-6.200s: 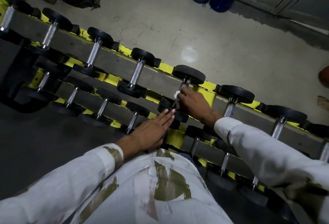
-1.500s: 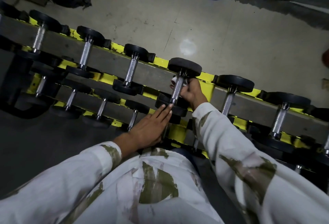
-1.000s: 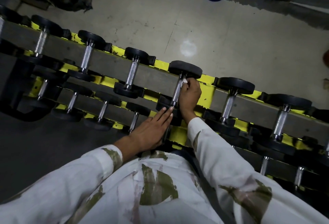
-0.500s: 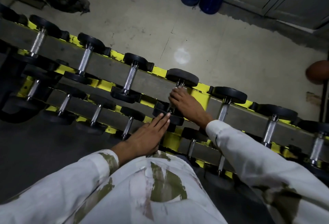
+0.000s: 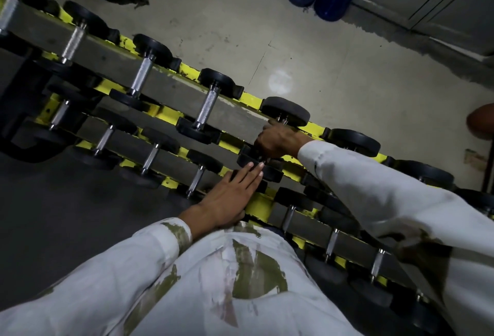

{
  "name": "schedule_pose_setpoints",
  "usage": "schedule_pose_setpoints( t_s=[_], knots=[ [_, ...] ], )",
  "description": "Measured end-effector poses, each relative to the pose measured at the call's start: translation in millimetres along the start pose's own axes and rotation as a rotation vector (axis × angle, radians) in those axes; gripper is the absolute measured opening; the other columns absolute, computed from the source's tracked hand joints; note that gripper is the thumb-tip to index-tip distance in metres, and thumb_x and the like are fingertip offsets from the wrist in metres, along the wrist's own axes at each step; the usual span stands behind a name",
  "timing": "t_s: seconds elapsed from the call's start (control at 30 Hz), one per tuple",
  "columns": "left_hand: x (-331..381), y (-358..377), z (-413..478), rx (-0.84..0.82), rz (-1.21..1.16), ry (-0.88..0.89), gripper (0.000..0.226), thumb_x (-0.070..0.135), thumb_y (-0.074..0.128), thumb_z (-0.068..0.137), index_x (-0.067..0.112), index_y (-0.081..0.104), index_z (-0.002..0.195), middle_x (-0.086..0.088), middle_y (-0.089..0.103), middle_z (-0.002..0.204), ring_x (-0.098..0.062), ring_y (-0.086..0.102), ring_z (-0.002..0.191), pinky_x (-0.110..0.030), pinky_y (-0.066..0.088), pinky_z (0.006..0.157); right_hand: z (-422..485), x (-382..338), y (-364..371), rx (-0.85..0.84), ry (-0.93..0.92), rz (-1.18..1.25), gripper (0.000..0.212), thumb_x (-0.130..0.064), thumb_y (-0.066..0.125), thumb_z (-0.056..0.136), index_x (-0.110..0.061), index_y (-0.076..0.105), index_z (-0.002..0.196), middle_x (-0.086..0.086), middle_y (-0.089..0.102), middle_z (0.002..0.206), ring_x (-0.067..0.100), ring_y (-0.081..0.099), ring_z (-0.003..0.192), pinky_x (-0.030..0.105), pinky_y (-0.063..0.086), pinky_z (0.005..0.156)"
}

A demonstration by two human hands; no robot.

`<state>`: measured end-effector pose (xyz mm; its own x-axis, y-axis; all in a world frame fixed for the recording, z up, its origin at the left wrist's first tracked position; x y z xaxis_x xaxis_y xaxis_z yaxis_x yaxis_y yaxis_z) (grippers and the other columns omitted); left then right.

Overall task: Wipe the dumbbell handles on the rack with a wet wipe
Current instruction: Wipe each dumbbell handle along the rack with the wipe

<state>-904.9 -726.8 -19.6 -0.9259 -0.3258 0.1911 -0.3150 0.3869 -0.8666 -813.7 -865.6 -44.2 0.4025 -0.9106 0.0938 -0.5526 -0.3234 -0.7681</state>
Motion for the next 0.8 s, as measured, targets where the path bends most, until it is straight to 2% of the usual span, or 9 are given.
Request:
schedule_pose_setpoints(
  t_s=[0.07,0.13,0.3,0.37,0.53,0.6,0.67,0.73,0.8],
  knots=[
    [1.0,2.6,0.4,0.006,0.002,-0.017,0.103,0.035,0.061,0.092,0.005,-0.007,0.163,-0.012,-0.025,0.168,-0.03,-0.012,0.158,-0.056,0.023,0.123,-1.2,-12.1,5.3,-0.094,-0.043,0.097,0.032,-0.036,0.042,0.103,-0.018,0.068,0.106,0.005,0.07,0.107,0.028,0.063,0.103,0.035,0.038,0.099],
    [1.4,3.6,1.3,0.004,-0.001,-0.024,0.103,0.036,0.061,0.093,0.005,-0.008,0.163,-0.012,-0.026,0.168,-0.03,-0.013,0.158,-0.056,0.021,0.124,-2.1,-14.5,3.4,-0.063,-0.095,0.177,0.027,-0.032,0.048,0.101,-0.017,0.07,0.099,0.008,0.072,0.099,0.03,0.067,0.095,0.038,0.044,0.101],
    [2.4,3.2,0.6,-0.003,0.016,-0.039,0.103,0.038,0.061,0.094,0.004,-0.009,0.162,-0.014,-0.025,0.168,-0.031,-0.012,0.158,-0.054,0.022,0.124,-24.4,-15.9,-5.0,0.304,-0.097,0.172,0.02,-0.023,0.058,0.097,-0.017,0.074,0.106,0.005,0.066,0.103,0.026,0.058,0.098,0.039,0.049,0.087],
    [3.3,4.0,1.2,-0.005,0.008,-0.043,0.103,0.037,0.061,0.094,0.003,-0.008,0.162,-0.014,-0.026,0.168,-0.031,-0.013,0.158,-0.054,0.021,0.124,-41.6,-17.5,0.6,0.473,-0.062,0.28,0.014,-0.022,0.063,0.094,-0.017,0.074,0.101,0.003,0.061,0.098,0.023,0.054,0.092,0.039,0.05,0.077],
    [5.4,6.1,3.0,-0.016,0.008,-0.039,0.106,0.038,0.064,0.092,0.002,-0.008,0.162,-0.015,-0.028,0.167,-0.034,-0.017,0.157,-0.054,0.021,0.125,-75.4,0.1,65.0,0.69,0.528,1.145,0.005,-0.018,0.069,0.088,-0.016,0.066,0.091,0.001,0.061,0.091,0.018,0.057,0.081,0.03,0.038,0.064],
    [6.0,6.0,3.5,-0.017,0.008,-0.039,0.107,0.039,0.065,0.092,0.001,-0.007,0.162,-0.016,-0.028,0.167,-0.035,-0.017,0.157,-0.053,0.022,0.125,-74.0,-5.1,94.8,0.658,0.747,1.503,0.006,-0.016,0.067,0.09,-0.019,0.062,0.087,-0.001,0.066,0.087,0.017,0.061,0.081,0.029,0.045,0.067],
    [6.8,5.9,2.9,-0.021,0.008,-0.038,0.108,0.039,0.065,0.091,0.0,-0.007,0.161,-0.018,-0.029,0.166,-0.036,-0.017,0.157,-0.053,0.025,0.124,-57.4,-8.9,117.8,0.553,0.832,1.744,0.011,-0.008,0.059,0.091,-0.019,0.063,0.088,0.003,0.069,0.088,0.023,0.063,0.084,0.033,0.051,0.071],
    [7.1,6.0,2.5,-0.027,0.022,-0.036,0.108,0.039,0.065,0.093,0.0,-0.009,0.161,-0.018,-0.032,0.165,-0.036,-0.019,0.156,-0.052,0.025,0.124,-41.2,-5.9,126.3,0.458,0.851,1.853,0.018,-0.001,0.053,0.086,-0.013,0.067,0.089,0.007,0.072,0.09,0.028,0.067,0.085,0.039,0.056,0.075],
    [7.4,5.6,2.3,-0.034,0.026,-0.031,0.107,0.04,0.063,0.094,-0.001,-0.012,0.16,-0.019,-0.033,0.164,-0.036,-0.021,0.155,-0.051,0.023,0.125,-35.5,3.0,116.8,0.412,0.831,1.796,0.019,0.003,0.053,0.082,-0.009,0.067,0.079,0.005,0.07,0.081,0.028,0.067,0.081,0.035,0.056,0.066]
  ],
)
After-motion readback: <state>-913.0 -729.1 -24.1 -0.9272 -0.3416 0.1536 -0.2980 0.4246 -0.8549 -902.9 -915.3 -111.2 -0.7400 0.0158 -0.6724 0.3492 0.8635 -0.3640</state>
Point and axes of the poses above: each hand's wrist, its own z-axis towards the middle knuckle, its own y-axis out of the palm, x = y × z, the point moved 8 cm from there along z, towards the middle knuckle
